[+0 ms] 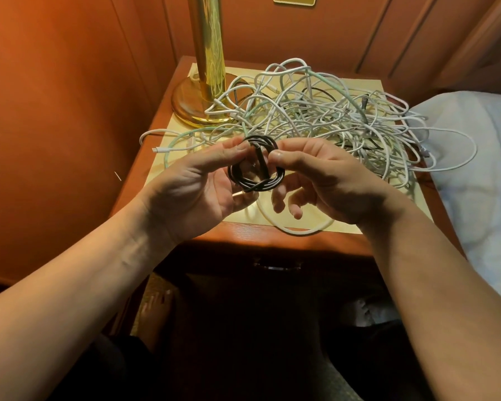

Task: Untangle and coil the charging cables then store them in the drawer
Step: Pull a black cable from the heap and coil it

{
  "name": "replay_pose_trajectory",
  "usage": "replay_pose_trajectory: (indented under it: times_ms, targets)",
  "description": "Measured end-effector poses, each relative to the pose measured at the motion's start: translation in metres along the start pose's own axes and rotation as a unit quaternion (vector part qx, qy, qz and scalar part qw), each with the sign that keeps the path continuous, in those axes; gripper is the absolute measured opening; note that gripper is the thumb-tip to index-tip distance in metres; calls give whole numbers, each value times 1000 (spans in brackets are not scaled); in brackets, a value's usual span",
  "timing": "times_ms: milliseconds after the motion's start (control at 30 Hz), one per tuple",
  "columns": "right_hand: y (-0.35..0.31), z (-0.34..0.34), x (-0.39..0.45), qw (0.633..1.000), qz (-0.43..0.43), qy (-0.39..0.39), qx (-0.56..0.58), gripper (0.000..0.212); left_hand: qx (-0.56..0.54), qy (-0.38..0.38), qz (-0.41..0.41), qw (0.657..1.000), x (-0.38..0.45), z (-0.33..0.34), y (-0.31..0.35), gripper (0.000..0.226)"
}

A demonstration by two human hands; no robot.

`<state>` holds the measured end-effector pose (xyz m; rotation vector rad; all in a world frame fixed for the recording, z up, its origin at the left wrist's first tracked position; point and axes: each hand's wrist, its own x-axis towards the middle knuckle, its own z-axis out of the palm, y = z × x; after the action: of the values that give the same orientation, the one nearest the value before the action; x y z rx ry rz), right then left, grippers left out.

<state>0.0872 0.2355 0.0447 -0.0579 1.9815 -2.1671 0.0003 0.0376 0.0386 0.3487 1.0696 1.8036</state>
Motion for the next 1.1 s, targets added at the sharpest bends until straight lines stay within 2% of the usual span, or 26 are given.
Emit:
replay_pose_trajectory:
  times_ms: [133, 267, 367, 433, 500, 567, 667, 767, 1000, 1100]
  targets:
    - [0, 2, 2, 998, -14, -2, -54, 18, -2, -13, -16, 1000, -4, -5, 1, 44]
    - [4, 10, 10, 999, -15, -14, -49, 30, -29, -14, -17, 999, -10, -13, 2, 42]
    - [7, 16, 16, 999, -8, -31, -38, 27, -26, -10, -22, 999, -16, -20, 2, 49]
    - [9, 22, 21, 998, -14, -34, -47, 21, -36, 5, -26, 999, -19, -23, 1, 53]
    - [10, 28, 26, 996, -24, -16, -83, 27, -39, 25, -20, 999, -23, -23, -1, 41]
    - [11, 34, 32, 994, -29, 8, -106, 28, -39, 58, -14, 997, -27, -23, 2, 45]
    - [15, 44, 43, 990, -27, 36, -131, 16, 70, 121, -4, 990, -30, -29, 14, 58]
    - [19, 53, 50, 991, -12, 53, -121, 11, 208, 171, -5, 963, -35, -42, 29, 43]
    - [17, 79, 59, 999, 9, 40, -5, 14, 298, 189, -11, 936, -55, -75, 55, 27]
    - [20, 89, 63, 998, 25, 49, 17, 26, 356, 201, 2, 913, -60, -79, 62, 27]
